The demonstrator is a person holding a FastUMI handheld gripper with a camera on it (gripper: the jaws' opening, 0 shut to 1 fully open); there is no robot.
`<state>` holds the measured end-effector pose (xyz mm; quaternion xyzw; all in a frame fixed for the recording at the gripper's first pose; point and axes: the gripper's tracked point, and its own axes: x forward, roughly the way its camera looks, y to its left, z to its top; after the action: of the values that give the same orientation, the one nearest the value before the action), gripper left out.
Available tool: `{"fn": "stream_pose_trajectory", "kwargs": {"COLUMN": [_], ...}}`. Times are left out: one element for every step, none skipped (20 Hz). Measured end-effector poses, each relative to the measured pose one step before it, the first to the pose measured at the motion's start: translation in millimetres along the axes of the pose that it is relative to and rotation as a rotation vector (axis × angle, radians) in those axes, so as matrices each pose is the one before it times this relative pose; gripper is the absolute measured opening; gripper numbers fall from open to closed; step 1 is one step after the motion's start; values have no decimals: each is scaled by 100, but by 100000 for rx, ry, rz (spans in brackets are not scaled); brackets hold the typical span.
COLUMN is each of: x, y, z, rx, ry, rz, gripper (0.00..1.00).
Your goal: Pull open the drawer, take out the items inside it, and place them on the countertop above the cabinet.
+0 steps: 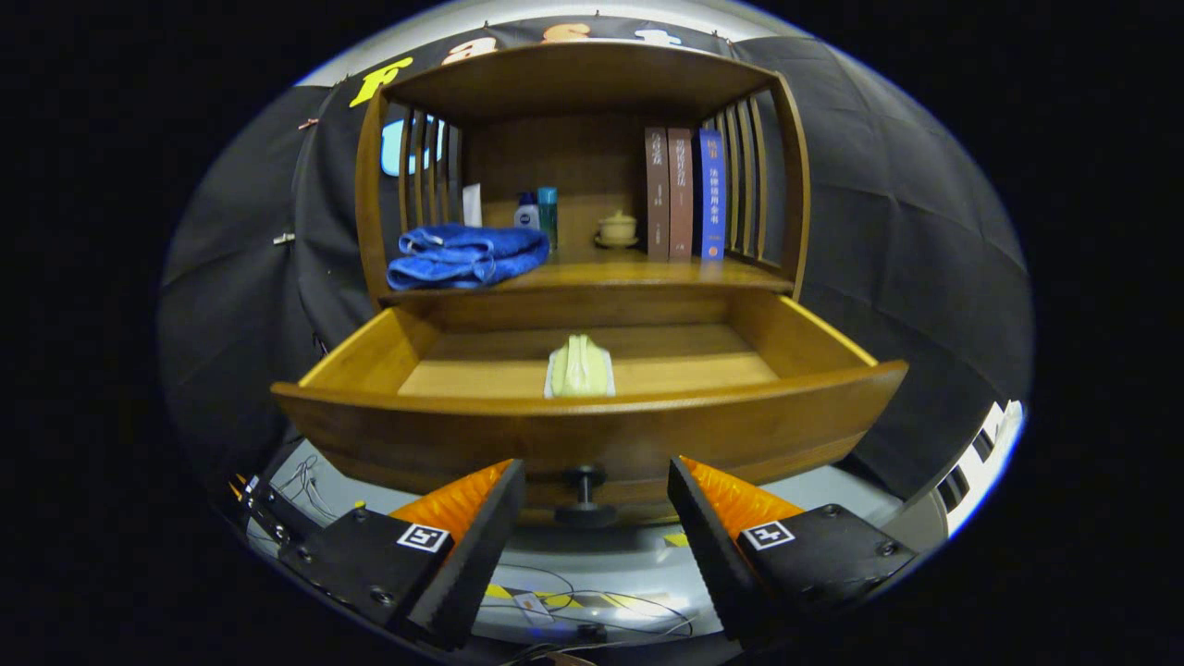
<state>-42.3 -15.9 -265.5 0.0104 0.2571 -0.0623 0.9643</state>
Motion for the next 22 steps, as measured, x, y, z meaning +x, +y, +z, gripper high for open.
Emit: {"fn": "stream_pose_trajectory", "kwargs": {"x": [-62,146,478,724,819,944,919,909,993,1095,1131,1116,1135,1230,862,1143,939,951,836,830,732,841], "y": [-44,112,274,214,137,57,76,93,45,64,13,6,117,-36,-162,-35,85,187,175,-10,18,106], "z": [1367,1284,905,873,807,816,794,889,722,518,202,73,126,-28,-16,-142,-223,-221,-446,-466,-91,-212], "rx": [-551,-620,-426,109,158,27,86,-83,-162,39,323,604,614,-72,-1004,-1384,-1019,-349,-135,634,971,563], "ry": [-1406,-622,283,771,1090,1255,1037,420,801,1488,3208,3570,3256,3390,2888,2802,2888,3356,3857,3297,2479,2448], "rz": [-103,274,784,764,613,385,294,510,-26,318,301,131,645,-491,-720,-977,-427,94,128,-200,-63,-428], "gripper": [99,99,99,99,99,98,99,99,99,99,99,99,99,99,99,99,99,99,99,99,99,99]}}
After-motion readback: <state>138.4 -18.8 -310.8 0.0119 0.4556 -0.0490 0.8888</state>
